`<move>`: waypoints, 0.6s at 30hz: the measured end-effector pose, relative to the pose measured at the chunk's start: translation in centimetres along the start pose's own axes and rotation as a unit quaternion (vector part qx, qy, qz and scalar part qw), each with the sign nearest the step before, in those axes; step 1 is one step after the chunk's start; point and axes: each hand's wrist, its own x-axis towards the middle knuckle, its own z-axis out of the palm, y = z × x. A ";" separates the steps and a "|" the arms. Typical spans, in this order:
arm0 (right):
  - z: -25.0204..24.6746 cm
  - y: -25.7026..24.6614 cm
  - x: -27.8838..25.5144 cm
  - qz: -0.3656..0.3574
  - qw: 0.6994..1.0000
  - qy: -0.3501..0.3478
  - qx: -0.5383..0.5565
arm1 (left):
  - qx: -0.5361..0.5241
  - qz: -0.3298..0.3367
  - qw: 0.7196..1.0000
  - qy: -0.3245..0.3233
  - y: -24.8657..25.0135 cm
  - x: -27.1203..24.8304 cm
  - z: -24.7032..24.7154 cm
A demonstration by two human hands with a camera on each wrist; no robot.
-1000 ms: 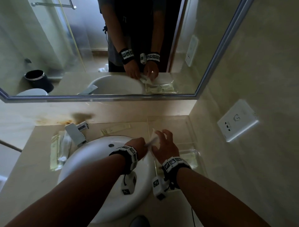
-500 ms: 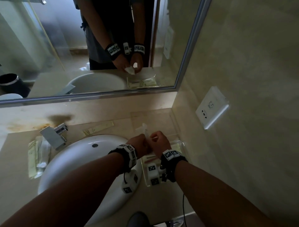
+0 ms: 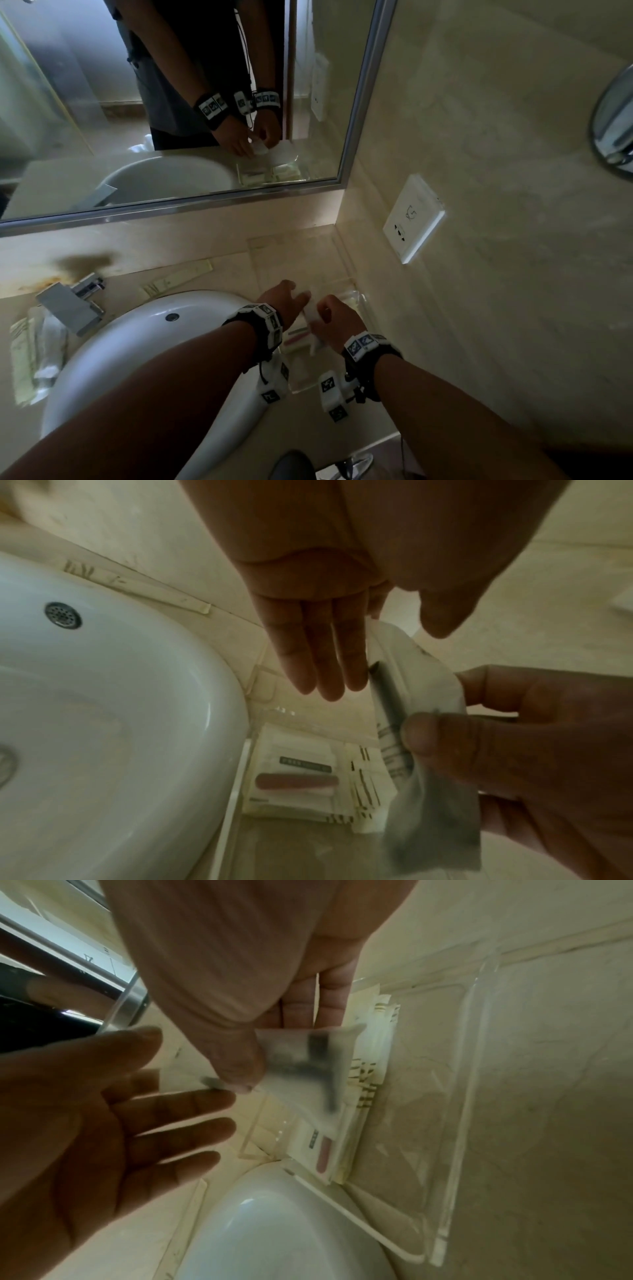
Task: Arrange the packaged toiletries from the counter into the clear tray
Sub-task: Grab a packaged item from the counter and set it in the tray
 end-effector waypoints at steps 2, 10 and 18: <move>0.0 0.5 -0.5 -0.001 1.000 -0.005 -0.016 | 0.032 0.017 0.999 -0.011 0.3 0.4 0.2; -0.8 4.0 -1.3 0.050 0.997 0.043 -0.044 | 0.136 0.067 0.988 -0.038 1.8 0.5 2.1; -1.3 8.0 -0.7 0.138 0.978 0.126 -0.093 | 0.218 0.099 0.963 -0.121 2.5 0.5 4.2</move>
